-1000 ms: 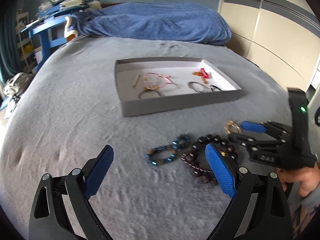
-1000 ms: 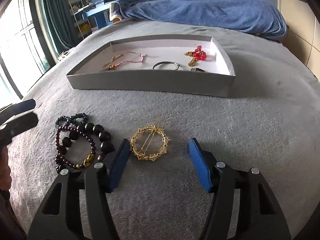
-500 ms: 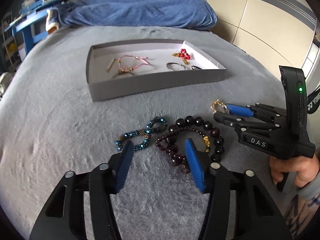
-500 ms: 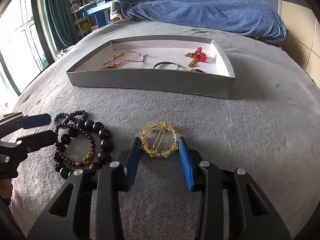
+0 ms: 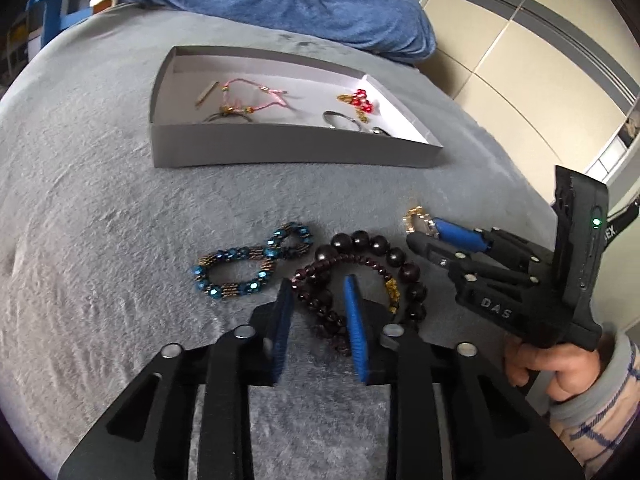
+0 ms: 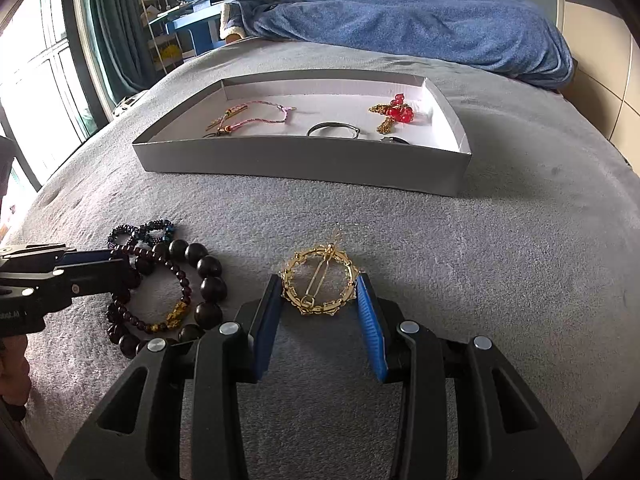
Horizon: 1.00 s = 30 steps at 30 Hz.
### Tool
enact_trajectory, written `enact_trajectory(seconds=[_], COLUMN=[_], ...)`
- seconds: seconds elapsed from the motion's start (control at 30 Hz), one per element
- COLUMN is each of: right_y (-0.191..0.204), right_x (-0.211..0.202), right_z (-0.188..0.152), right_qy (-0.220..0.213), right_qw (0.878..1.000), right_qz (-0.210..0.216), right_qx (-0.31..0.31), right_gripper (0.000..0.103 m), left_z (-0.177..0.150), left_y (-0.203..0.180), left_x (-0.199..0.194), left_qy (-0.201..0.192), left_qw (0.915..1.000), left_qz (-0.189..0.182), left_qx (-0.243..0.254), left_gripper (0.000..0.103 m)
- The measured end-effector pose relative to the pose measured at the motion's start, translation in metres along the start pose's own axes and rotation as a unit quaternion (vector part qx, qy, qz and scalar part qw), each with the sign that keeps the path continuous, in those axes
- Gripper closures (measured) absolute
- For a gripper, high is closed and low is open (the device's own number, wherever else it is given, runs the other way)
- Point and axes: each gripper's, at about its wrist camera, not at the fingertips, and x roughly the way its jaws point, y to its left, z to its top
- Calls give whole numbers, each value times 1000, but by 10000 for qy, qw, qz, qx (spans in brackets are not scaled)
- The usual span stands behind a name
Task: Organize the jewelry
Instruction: 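Close the right gripper on the gold brooch while the left gripper grasps the dark red bead bracelet, then carry the gold brooch into the tray with the right gripper while the left gripper carries the red bracelet there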
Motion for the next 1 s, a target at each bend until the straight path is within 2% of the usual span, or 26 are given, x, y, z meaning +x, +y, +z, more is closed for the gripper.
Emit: enact_trajectory(seconds=[0.1, 0.23, 0.4, 0.53, 0.73, 0.87, 1.0], right_y=[0, 0, 0, 0, 0, -3, -7], right_x=[0, 0, 0, 0, -1, -7, -16], right_z=[0, 0, 0, 0, 0, 2, 7], right_qy=[-5, -3, -3, -5, -52, -181, -359], right_qw=[10000, 10000, 10000, 10000, 10000, 9998, 9991], right_qz=[5, 1, 3, 1, 6, 24, 90], right_qx=[4, 1, 3, 2, -2, 76, 203], right_gripper=[65, 65, 65, 65, 66, 66, 66], left_z=[1, 3, 4, 2, 1, 5, 14], left_y=[-7, -13, -25, -33, -37, -37, -42], left_x=[-2, -7, -12, -7, -1, -13, -27], left_qy=[-112, -290, -404, -327, -285, -539, -752], left_qw=[9997, 9989, 9971, 9961, 9953, 9943, 9928], left_qz=[104, 140, 93, 30, 157, 214, 69], left_qx=[191, 348, 639, 821, 915, 900, 932], left_gripper=[91, 95, 96, 95, 96, 97, 97])
